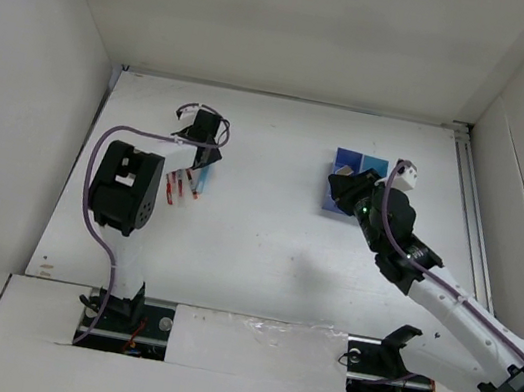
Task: Sort the stationery into containers
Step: Pick up the pen from the center of the board.
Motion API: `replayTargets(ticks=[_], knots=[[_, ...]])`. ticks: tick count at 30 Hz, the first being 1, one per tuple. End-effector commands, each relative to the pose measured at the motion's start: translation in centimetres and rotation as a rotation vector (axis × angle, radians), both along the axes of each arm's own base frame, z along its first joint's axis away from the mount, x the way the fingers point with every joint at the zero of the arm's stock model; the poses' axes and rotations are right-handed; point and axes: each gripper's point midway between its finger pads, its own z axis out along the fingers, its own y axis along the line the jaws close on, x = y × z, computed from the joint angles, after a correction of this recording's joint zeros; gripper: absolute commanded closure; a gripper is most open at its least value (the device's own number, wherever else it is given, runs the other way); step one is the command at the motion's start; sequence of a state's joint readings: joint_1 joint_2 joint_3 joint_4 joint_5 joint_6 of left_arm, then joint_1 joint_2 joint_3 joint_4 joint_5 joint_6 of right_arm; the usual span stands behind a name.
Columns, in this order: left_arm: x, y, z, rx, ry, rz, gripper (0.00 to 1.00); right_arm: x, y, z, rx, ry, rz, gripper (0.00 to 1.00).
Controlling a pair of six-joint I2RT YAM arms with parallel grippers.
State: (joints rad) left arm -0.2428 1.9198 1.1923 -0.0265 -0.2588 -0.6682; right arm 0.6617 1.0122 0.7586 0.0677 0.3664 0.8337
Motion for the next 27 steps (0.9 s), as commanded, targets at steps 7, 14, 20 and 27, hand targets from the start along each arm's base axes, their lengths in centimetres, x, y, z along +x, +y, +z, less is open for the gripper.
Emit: replayTargets(ticks=[7, 14, 20, 27], knots=[[-0.7, 0.9, -1.0, 0.128, 0.120, -0.045, 0.67, -0.3, 0.2, 3.5, 0.047, -0.076, 0.013, 0.74], [-0.9, 0.9, -1.2, 0.195, 0.158, -0.067, 0.70, -0.3, 0.2, 3.5, 0.047, -0.076, 0.013, 0.74], [-1.0, 0.9, -1.2, 0.226, 0.177, -0.072, 0.70, -0.3, 0.2, 3.5, 0.047, -0.076, 0.013, 0.74], [-1.4, 1.2, -1.8, 0.246, 0.207, -0.077, 0.83, -0.3, 0.2, 3.5, 0.047, -0.076, 0.013, 0.73]])
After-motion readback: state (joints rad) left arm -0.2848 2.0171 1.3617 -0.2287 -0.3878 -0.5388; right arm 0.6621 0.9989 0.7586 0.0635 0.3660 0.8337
